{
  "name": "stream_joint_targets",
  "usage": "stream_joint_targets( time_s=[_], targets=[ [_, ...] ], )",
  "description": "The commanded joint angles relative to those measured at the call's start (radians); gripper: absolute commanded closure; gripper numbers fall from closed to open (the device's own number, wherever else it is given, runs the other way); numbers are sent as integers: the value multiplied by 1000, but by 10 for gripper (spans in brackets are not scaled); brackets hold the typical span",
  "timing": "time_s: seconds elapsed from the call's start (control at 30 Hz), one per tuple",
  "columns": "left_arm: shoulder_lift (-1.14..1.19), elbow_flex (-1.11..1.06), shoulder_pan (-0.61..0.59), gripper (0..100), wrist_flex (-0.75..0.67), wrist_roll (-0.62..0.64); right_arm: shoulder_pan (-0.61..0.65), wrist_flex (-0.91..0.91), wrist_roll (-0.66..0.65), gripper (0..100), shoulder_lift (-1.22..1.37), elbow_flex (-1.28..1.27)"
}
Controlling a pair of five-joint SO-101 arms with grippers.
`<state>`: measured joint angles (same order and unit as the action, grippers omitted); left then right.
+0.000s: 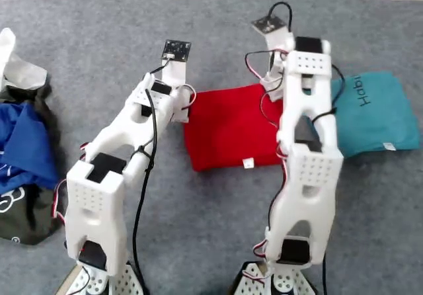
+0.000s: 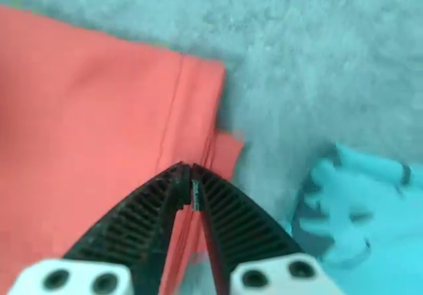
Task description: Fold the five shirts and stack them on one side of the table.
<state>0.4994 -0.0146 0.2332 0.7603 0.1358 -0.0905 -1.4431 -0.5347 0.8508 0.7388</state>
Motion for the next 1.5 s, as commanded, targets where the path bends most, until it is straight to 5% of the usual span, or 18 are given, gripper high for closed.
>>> stream_joint_targets(
  time_s=[0.0, 0.33, 0.57, 1.03, 1.47],
  targets=[
    [-3, 44, -10, 971, -17, 6, -28, 17, 9, 984, 99, 120],
    [-103, 101, -48, 971, 118, -3, -25, -319, 3, 984, 168, 527],
    [-247, 163, -12, 971, 184, -3, -9, -327, 74, 984, 82, 657],
    [29, 243, 1, 971, 87, -3, 35, -272, 104, 984, -673, -484],
    [143, 294, -1, 971, 95, -3, -138, 391, 100, 984, -730, -1216]
  ],
)
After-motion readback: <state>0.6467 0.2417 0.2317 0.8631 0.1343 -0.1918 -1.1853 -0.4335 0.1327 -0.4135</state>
